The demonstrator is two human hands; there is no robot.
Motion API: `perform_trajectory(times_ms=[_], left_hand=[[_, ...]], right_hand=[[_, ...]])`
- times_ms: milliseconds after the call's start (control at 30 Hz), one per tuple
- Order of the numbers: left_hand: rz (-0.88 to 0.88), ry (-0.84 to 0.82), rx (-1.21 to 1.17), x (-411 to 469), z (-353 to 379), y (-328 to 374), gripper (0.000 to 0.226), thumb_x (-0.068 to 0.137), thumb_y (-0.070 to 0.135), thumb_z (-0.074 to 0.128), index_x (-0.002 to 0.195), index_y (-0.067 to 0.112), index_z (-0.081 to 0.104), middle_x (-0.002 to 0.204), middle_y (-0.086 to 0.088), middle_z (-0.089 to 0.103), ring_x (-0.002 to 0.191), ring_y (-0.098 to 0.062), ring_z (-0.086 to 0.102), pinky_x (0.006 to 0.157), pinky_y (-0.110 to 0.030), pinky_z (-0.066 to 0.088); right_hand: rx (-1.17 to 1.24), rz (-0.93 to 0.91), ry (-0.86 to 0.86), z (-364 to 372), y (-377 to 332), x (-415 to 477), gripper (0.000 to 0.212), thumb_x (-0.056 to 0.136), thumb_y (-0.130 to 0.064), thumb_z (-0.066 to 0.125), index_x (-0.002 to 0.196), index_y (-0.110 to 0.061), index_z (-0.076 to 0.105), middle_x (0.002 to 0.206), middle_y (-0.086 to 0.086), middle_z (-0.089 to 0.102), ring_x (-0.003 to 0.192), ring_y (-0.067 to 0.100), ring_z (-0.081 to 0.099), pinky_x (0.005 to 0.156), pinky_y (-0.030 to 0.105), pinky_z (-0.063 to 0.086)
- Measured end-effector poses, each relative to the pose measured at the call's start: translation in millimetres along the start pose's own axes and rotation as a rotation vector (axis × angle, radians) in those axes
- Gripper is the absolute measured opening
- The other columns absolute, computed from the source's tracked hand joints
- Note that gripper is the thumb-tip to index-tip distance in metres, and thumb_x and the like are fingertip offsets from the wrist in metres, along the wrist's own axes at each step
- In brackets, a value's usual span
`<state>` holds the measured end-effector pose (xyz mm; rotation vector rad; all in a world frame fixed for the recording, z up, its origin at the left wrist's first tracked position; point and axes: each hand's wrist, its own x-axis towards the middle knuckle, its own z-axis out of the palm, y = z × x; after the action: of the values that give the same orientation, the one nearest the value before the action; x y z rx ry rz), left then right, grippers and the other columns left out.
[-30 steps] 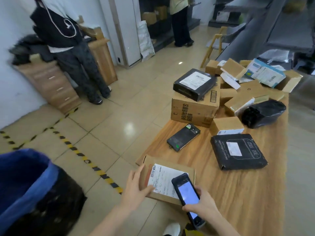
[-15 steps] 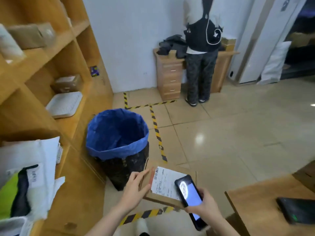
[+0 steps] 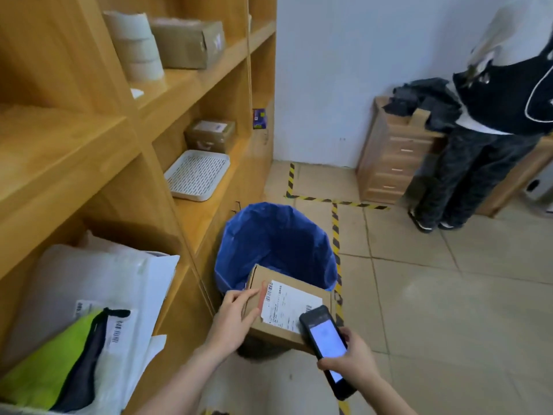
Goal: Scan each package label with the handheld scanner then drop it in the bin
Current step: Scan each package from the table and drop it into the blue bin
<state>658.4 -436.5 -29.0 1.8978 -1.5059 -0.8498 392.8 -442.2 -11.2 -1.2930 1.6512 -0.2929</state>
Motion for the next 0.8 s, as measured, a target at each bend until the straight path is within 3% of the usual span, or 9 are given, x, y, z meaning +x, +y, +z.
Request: perform_trajectory(times_ms=[67, 267, 367, 500, 633, 800], left_hand=[[-0.026, 0.044, 0.02, 23, -7, -7, 0.046, 0.094, 0.033, 0.06, 0.138, 0.037, 0.048, 0.122, 0.014, 0.04, 0.108, 0.0, 0.044, 0.091, -0.014, 0.037], [-0.129, 0.17, 0.103, 97, -17, -21, 0.045, 0.094, 0.034, 0.06, 0.137, 0.034, 0.049, 0.131, 0.008, 0.04, 0.103, 0.002, 0.043, 0.067, -0.001, 0.034], [-0.179, 0.235, 0.17, 133, -20, -24, 0.045, 0.094, 0.033, 0.059, 0.137, 0.033, 0.048, 0.133, 0.005, 0.041, 0.101, -0.002, 0.046, 0.076, -0.01, 0.041], [-0.283, 0.314, 0.237, 195, -12, -17, 0.041, 0.095, 0.032, 0.057, 0.135, 0.03, 0.05, 0.132, 0.002, 0.04, 0.095, -0.007, 0.052, 0.074, -0.021, 0.047], [-0.424, 0.338, 0.289, 255, 6, -10, 0.041, 0.094, 0.026, 0.056, 0.135, 0.028, 0.051, 0.136, -0.002, 0.035, 0.109, -0.02, 0.055, 0.086, -0.035, 0.053], [-0.528, 0.264, 0.361, 318, 47, -32, 0.043, 0.091, 0.021, 0.059, 0.133, 0.027, 0.051, 0.138, -0.003, 0.029, 0.118, -0.027, 0.047, 0.087, -0.042, 0.053]], right_hand=[[-0.022, 0.001, -0.016, 2, -11, 22, 0.071, 0.048, -0.026, 0.083, 0.109, -0.023, 0.045, 0.098, -0.01, 0.056, 0.084, 0.004, 0.054, 0.058, 0.015, 0.042], [-0.118, -0.041, -0.042, -11, -40, 104, 0.069, 0.04, -0.035, 0.077, 0.103, -0.03, 0.048, 0.096, -0.012, 0.058, 0.081, -0.003, 0.053, 0.054, 0.013, 0.039], [-0.121, -0.06, -0.071, -20, -55, 149, 0.075, 0.035, -0.039, 0.072, 0.104, -0.028, 0.047, 0.098, -0.01, 0.058, 0.083, 0.0, 0.054, 0.053, 0.012, 0.037], [-0.098, -0.091, -0.109, -40, -77, 230, 0.084, 0.037, -0.034, 0.075, 0.114, -0.02, 0.047, 0.102, -0.005, 0.056, 0.088, 0.009, 0.055, 0.055, 0.013, 0.04], [-0.118, -0.052, -0.152, -56, -86, 305, 0.091, 0.038, -0.033, 0.077, 0.122, -0.015, 0.046, 0.109, -0.005, 0.053, 0.094, 0.013, 0.055, 0.061, 0.016, 0.042], [-0.227, -0.029, -0.229, -55, -86, 388, 0.094, 0.037, -0.036, 0.077, 0.123, -0.013, 0.048, 0.114, 0.001, 0.054, 0.1, 0.018, 0.055, 0.074, 0.028, 0.049]])
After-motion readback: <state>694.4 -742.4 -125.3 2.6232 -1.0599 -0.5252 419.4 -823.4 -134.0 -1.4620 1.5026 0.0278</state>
